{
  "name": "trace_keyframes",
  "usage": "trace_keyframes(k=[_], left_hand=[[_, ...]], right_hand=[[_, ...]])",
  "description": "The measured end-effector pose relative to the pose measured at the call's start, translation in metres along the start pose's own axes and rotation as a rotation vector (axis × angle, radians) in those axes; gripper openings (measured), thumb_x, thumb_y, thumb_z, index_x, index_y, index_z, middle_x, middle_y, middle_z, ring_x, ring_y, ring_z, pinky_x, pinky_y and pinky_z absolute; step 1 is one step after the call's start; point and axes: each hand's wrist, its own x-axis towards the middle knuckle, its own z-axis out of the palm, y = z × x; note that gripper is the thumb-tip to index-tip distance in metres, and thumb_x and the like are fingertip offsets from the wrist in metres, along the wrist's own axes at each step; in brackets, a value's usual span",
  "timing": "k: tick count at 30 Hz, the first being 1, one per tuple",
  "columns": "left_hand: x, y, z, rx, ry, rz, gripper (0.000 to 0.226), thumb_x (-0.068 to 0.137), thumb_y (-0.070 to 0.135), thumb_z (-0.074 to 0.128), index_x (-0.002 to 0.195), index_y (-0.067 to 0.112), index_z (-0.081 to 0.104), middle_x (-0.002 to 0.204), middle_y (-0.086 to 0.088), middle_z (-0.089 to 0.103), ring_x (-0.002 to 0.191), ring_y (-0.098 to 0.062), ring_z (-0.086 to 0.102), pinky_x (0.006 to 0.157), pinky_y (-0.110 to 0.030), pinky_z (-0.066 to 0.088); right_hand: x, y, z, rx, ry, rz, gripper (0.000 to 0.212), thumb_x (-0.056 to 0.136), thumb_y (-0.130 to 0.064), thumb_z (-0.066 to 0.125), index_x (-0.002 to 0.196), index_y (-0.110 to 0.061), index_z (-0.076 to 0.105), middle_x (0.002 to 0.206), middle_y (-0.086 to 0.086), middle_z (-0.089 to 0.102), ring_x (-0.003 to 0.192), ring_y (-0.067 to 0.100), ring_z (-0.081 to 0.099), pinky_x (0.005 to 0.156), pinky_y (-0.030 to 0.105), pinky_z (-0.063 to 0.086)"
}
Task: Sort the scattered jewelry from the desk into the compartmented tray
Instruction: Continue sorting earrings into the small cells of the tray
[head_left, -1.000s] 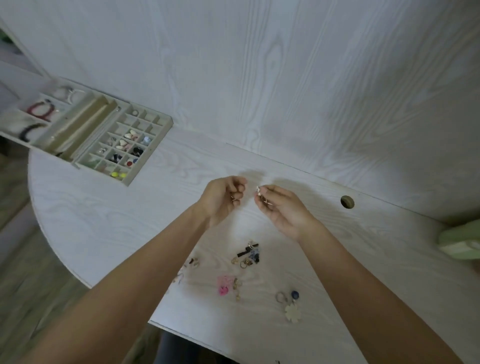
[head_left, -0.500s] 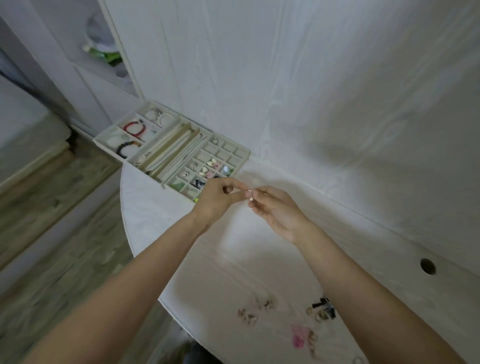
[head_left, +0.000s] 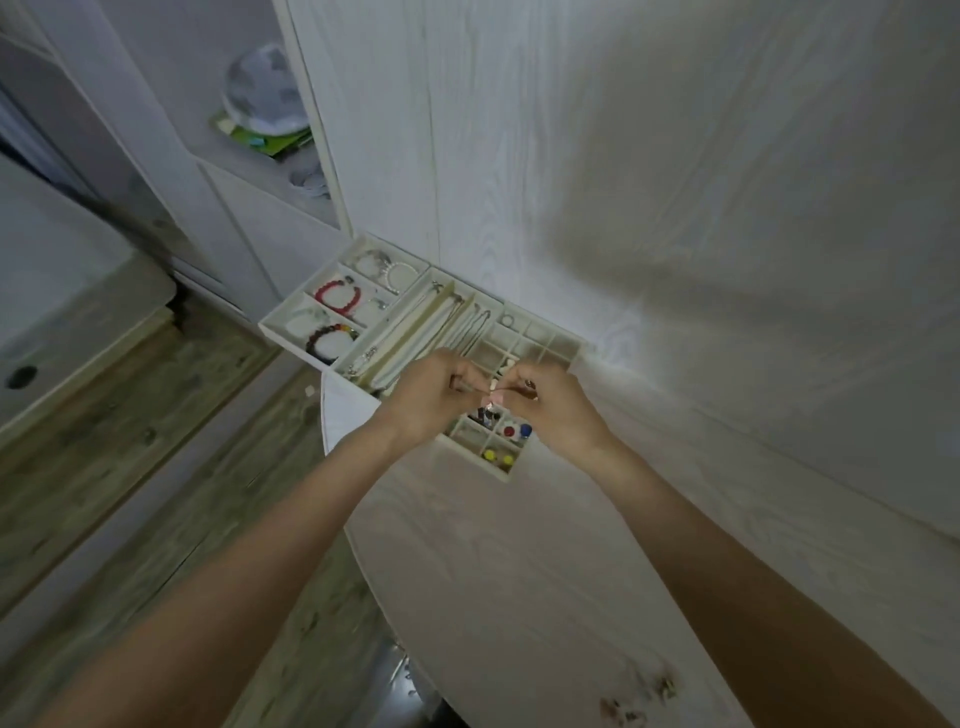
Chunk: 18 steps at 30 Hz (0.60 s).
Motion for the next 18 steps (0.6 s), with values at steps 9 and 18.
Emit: trace_keyframes(k=[9, 18], left_hand=[[0.005, -0.015, -0.005, -0.278, 0.002, -0.171, 0.015, 0.084, 0.009, 0.067, 0.099, 0.006, 0.07, 0.037, 0.019, 0.042, 0.037, 0.003, 0.039, 0.044, -0.005, 0.033], [0.007, -0.027, -0.001, -0.326, 0.061, -0.156, 0.013, 0.082, 0.011, 0.07, 0.091, 0.002, 0.072, 0.037, 0.019, 0.043, 0.039, 0.002, 0.038, 0.047, -0.004, 0.03]], right_hand=[[0.02, 0.002, 0.014, 0.229, 0.033, 0.19, 0.013, 0.095, -0.015, 0.053, 0.097, -0.006, 0.061, 0.076, -0.004, 0.054, 0.065, 0.003, 0.052, 0.058, 0.014, 0.04], [0.023, 0.003, 0.02, 0.384, -0.003, 0.261, 0.011, 0.095, -0.013, 0.053, 0.092, -0.01, 0.062, 0.071, -0.003, 0.052, 0.061, 0.003, 0.048, 0.054, 0.016, 0.037]])
